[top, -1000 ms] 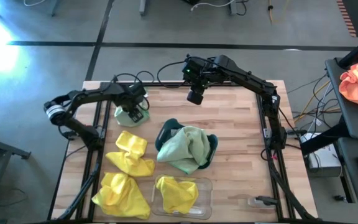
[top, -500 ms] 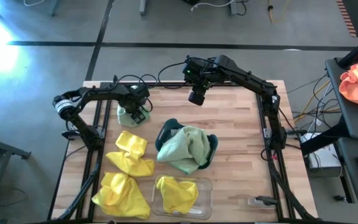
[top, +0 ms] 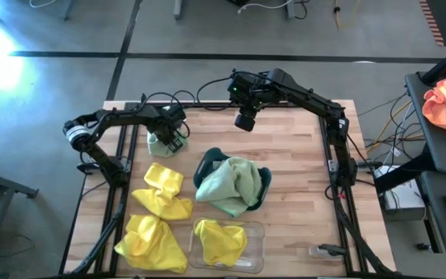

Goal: Sort microfiber towel by color & place in baskets
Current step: Put the green microfiber cloth into the blue bin

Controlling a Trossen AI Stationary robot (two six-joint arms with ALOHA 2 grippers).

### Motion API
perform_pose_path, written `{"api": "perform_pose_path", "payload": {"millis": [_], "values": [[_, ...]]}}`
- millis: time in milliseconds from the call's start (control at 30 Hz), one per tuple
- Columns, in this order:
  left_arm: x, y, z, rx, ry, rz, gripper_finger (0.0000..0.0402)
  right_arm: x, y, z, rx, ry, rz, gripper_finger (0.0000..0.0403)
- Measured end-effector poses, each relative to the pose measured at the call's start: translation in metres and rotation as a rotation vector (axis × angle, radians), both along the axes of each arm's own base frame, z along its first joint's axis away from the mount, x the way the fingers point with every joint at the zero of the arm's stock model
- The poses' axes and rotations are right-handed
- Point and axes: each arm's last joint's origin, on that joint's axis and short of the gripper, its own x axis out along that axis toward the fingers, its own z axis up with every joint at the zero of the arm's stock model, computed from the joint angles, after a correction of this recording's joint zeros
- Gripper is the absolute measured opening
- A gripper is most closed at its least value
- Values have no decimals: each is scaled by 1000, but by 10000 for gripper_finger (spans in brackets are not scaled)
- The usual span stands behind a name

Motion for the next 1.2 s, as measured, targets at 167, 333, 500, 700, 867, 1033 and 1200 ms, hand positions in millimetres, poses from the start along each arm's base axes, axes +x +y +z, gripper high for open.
{"api": "perform_pose_path", "payload": {"millis": [167,333,500,700,867,1033,1200], "values": [[0,-2,1,-29,-24,29,9,0,0,0,-2,2,5,93],[9,-6,16,-170,-147,15,10,0,0,0,-9,10,26,93],[25,-8,60,-147,-280,-46,10,0,0,0,-15,11,24,93],[39,-20,147,-9,-479,-138,10,0,-1,0,-25,18,46,93],[40,-45,225,91,-681,-202,10,-1,-3,0,-35,25,68,93],[39,-77,286,162,-847,-285,10,-3,-9,0,-37,27,53,93],[41,-114,320,239,-887,-343,10,-4,-11,0,-37,27,48,93]]}}
